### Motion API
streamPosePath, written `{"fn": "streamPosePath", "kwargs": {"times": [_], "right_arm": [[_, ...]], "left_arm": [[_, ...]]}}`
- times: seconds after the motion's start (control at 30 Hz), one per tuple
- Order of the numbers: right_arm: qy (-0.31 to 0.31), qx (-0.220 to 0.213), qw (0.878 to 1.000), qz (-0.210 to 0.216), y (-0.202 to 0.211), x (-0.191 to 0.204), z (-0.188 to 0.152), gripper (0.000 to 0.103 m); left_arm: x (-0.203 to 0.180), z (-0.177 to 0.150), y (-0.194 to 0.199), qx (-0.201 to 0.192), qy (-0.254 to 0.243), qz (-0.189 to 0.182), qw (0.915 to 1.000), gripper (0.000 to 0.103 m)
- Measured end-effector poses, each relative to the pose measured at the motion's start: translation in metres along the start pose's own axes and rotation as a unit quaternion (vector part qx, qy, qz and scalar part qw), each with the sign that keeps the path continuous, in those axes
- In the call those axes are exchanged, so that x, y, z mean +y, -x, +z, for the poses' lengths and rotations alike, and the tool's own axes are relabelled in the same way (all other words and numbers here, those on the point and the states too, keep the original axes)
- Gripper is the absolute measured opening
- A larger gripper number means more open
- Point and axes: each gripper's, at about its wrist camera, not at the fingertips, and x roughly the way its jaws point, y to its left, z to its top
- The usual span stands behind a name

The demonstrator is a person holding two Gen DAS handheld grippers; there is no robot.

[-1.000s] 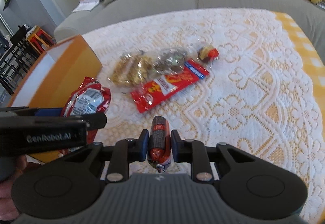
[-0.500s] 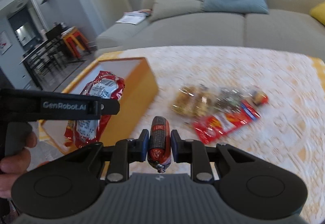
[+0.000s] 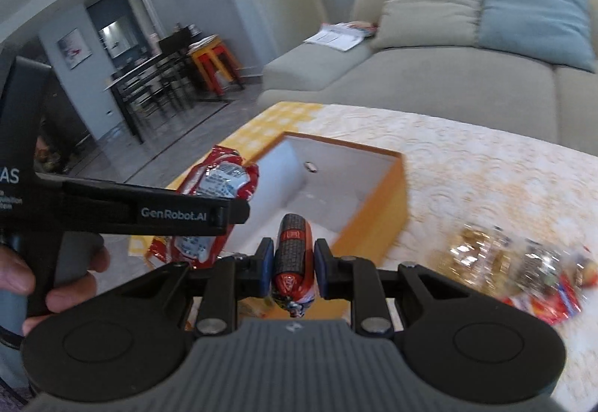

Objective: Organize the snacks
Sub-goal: 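Carry the red packet with the left gripper while the right gripper carries the sausage stick over the box, then open both grippers to drop the red packet and sausage stick into the box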

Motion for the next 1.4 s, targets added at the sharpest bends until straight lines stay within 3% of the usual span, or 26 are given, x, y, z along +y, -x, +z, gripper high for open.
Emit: {"fn": "streamPosePath", "kwargs": {"times": [0.33, 0.8, 1.1, 1.17, 1.3, 1.4], "right_arm": [[0.037, 0.078, 0.996, 0.014, -0.074, 0.009, 0.024, 0.021], [0.14, 0.141, 0.979, -0.043, -0.144, 0.013, 0.02, 0.021], [0.171, 0.145, 0.974, -0.041, -0.145, 0.017, 0.017, 0.027], [0.167, 0.14, 0.975, -0.043, -0.141, 0.016, 0.017, 0.039], [0.146, 0.133, 0.98, -0.035, -0.136, 0.013, 0.021, 0.04], [0.116, 0.116, 0.986, -0.006, -0.124, 0.011, 0.022, 0.04]], "left_arm": [[0.027, 0.006, -0.057, 0.055, 0.018, 0.0, 0.9983, 0.088], [0.021, 0.003, -0.121, 0.136, -0.022, 0.008, 0.9904, 0.088], [0.027, 0.005, -0.116, 0.122, 0.002, -0.008, 0.9925, 0.088], [0.029, 0.008, -0.111, 0.112, 0.006, -0.012, 0.9936, 0.088], [0.026, 0.014, -0.103, 0.103, 0.001, -0.017, 0.9946, 0.089], [0.024, 0.015, -0.099, 0.096, 0.004, -0.013, 0.9953, 0.089]]}}
